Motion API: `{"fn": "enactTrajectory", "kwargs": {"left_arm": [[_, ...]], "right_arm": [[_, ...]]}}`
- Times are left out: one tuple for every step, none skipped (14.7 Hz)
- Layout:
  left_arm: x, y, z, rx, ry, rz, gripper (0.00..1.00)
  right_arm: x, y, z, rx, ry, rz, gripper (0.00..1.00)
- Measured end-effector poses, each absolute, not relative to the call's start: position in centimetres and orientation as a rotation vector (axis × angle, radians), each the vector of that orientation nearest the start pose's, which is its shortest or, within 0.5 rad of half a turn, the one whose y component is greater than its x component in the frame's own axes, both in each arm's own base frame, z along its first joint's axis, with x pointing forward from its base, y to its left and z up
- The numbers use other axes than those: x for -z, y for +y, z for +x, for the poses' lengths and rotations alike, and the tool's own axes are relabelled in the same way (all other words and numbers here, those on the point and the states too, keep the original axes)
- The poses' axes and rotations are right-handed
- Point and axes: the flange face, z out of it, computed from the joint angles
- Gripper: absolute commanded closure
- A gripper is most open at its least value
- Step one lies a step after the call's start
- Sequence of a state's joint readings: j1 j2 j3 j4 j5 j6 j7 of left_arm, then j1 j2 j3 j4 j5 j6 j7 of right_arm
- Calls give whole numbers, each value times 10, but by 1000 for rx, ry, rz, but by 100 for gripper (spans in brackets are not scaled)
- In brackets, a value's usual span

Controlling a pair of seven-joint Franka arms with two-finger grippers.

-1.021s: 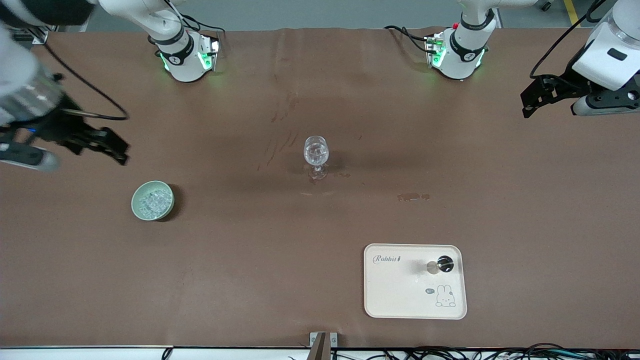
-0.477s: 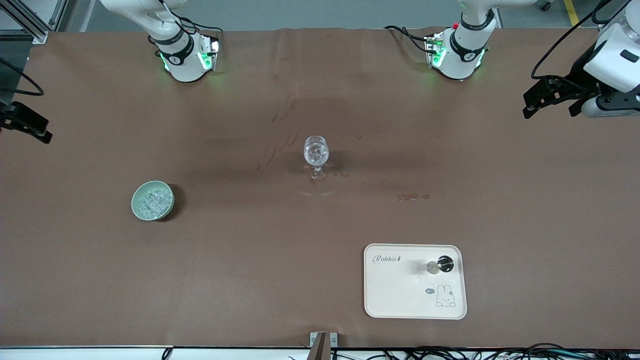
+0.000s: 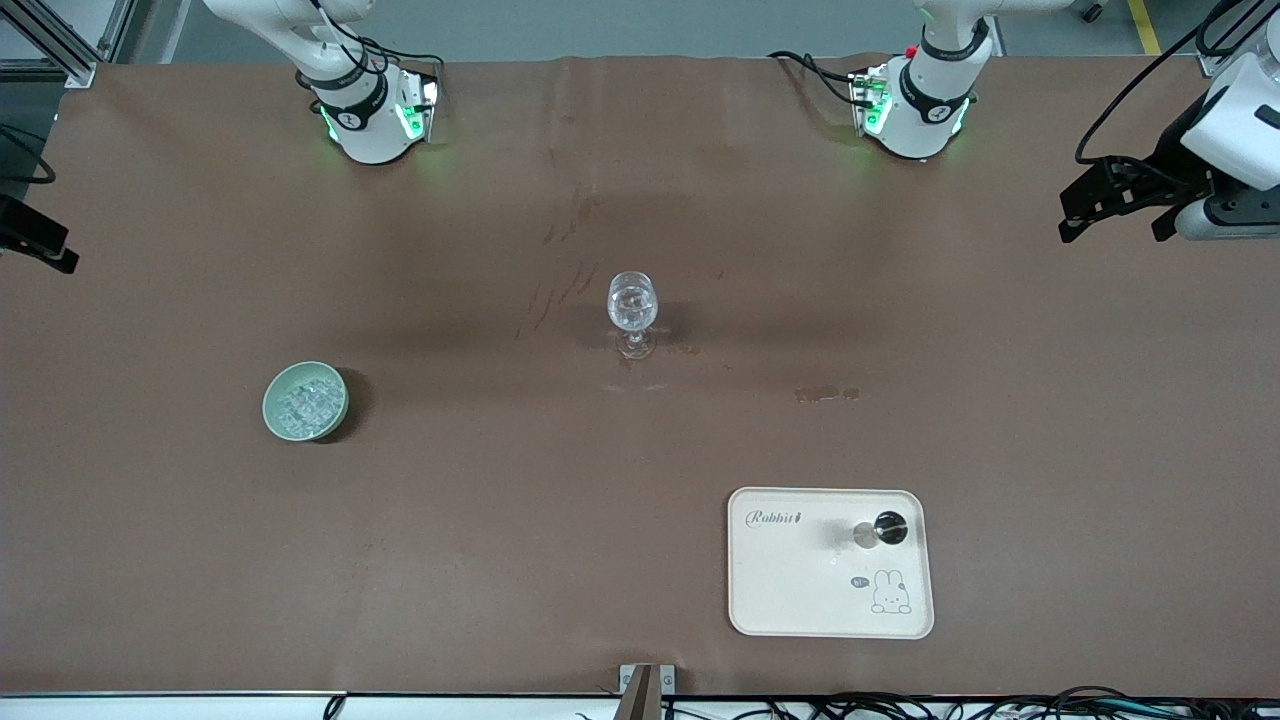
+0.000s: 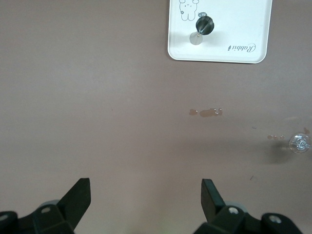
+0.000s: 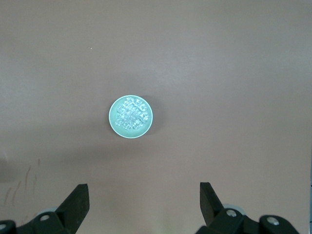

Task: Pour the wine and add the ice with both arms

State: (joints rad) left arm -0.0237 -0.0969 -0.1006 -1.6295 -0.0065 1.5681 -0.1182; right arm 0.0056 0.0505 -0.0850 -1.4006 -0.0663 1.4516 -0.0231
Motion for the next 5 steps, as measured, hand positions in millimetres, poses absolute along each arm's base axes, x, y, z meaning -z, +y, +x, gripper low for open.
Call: {"fn": "enactTrajectory", "kwargs": {"left_arm": [[-649,-68,520,57,9,-3134,0],[-649,-67,520,60,11,-3124,0],[-649,-68,520,61,14,-3118,0],[-649,-69,520,61,18,-3116,0],[-649,-70,519,61,21,-3114,0]], "right_arm": [[-666,-49,555,-2,97,-3210,0],[-667,-48,555,1,97,-3210,0],[-668,-49,554,3,98,-3209,0],[-668,-48,554,4,97,-3202,0],[-668,-47,554,5,95,-3187,0]]}}
